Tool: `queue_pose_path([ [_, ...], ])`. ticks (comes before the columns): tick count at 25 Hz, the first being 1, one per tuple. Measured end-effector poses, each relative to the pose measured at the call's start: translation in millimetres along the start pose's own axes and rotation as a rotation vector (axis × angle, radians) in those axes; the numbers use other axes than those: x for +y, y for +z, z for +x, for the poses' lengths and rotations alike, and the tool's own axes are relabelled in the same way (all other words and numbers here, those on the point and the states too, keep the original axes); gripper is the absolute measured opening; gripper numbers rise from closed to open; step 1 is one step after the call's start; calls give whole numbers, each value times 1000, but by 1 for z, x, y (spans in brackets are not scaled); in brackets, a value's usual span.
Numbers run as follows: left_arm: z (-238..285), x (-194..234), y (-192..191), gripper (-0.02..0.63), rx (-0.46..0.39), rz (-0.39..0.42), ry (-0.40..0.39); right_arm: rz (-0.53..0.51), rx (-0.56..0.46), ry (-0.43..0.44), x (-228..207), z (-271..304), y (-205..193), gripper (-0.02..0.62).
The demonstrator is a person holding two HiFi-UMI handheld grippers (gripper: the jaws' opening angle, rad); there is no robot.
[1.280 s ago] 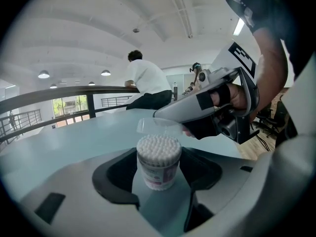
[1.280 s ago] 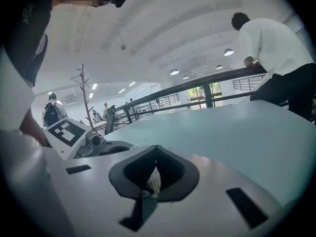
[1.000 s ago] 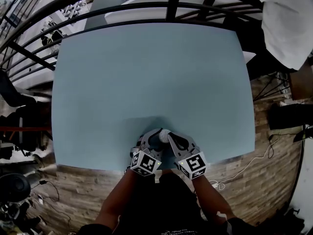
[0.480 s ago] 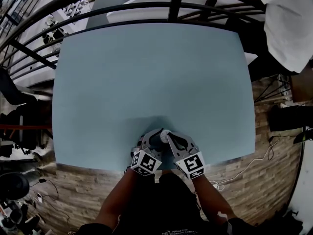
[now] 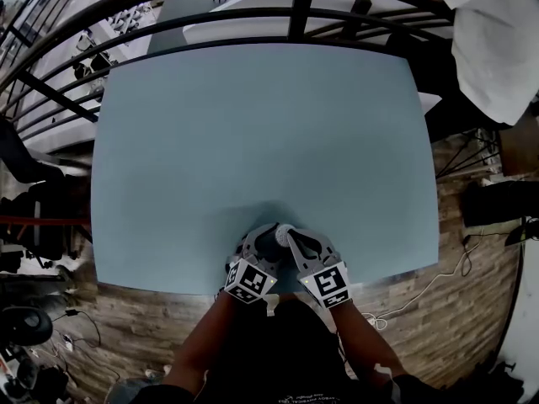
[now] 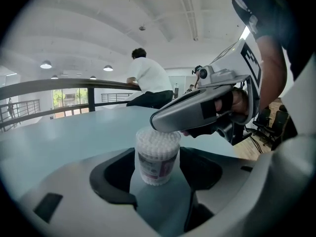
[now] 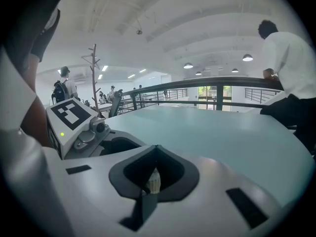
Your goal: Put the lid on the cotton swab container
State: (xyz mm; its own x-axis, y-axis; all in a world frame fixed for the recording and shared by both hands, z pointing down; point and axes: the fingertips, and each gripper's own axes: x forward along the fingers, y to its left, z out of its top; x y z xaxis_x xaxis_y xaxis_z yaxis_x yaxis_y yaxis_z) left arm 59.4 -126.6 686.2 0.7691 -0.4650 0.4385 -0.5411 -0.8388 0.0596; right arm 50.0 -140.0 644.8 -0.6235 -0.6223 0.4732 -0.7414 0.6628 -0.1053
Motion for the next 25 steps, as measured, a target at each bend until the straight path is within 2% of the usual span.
queue_pose_path([
  [6,-10,0,0,284,-16,-15,1,30,-80,2,1,-7,11,20],
  [18,-62,-6,4,284,-25,-44,37,3,-161,-33,12,-26,41,18],
  [25,-81,8,48,260,-91,-6,79,-40,-243,-48,13,-34,77,18],
])
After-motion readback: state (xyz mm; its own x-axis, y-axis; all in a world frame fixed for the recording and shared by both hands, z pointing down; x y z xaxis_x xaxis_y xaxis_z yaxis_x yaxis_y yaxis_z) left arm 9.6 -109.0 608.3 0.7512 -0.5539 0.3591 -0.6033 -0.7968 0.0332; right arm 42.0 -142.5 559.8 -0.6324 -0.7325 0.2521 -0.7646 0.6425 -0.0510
